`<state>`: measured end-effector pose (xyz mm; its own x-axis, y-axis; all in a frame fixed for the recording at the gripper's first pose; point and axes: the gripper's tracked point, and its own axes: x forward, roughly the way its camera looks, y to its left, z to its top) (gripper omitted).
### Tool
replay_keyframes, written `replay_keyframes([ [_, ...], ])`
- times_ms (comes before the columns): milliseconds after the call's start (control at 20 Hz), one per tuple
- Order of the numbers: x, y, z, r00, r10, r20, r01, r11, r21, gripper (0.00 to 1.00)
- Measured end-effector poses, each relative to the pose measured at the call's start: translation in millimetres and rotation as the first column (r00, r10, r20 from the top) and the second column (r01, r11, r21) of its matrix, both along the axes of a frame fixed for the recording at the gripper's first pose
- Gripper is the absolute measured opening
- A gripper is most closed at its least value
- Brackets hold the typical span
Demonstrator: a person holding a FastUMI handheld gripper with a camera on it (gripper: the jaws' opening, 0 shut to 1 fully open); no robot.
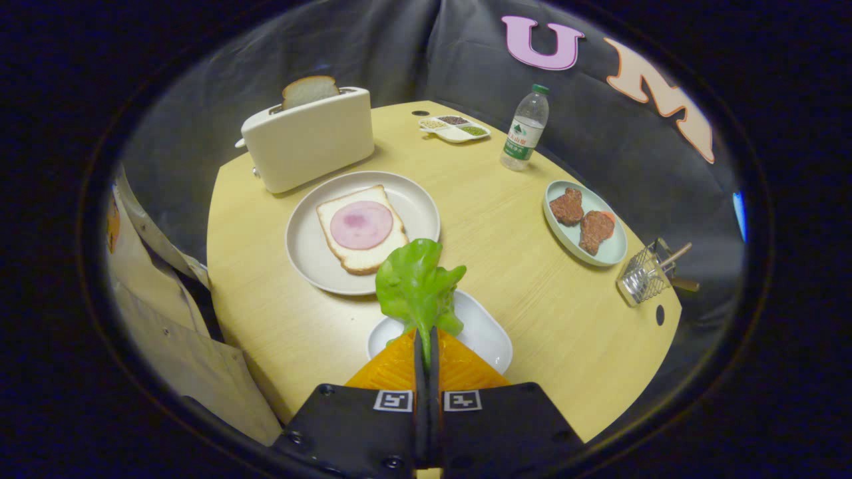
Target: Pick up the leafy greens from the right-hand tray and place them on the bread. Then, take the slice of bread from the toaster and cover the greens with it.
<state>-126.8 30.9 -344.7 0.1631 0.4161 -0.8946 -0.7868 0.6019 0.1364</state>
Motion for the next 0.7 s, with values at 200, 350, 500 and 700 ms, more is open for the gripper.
replay_keyframes([
  [200, 5.7, 16.4, 7.1, 1.0, 0.003, 0.014, -0.003, 1.0, 0.014, 0.03],
  [350, 8.4, 33.0, 10.6, 1.0, 0.016, 0.011, -0.016, 1.0, 0.022, 0.03],
  [500, 10.7, 49.9, 12.3, 0.999, 0.041, 0.009, -0.041, 0.999, 0.029, 0.03],
  [700, 14.1, 74.6, 10.5, 0.998, 0.068, 0.002, -0.068, 0.997, 0.046, 0.04],
])
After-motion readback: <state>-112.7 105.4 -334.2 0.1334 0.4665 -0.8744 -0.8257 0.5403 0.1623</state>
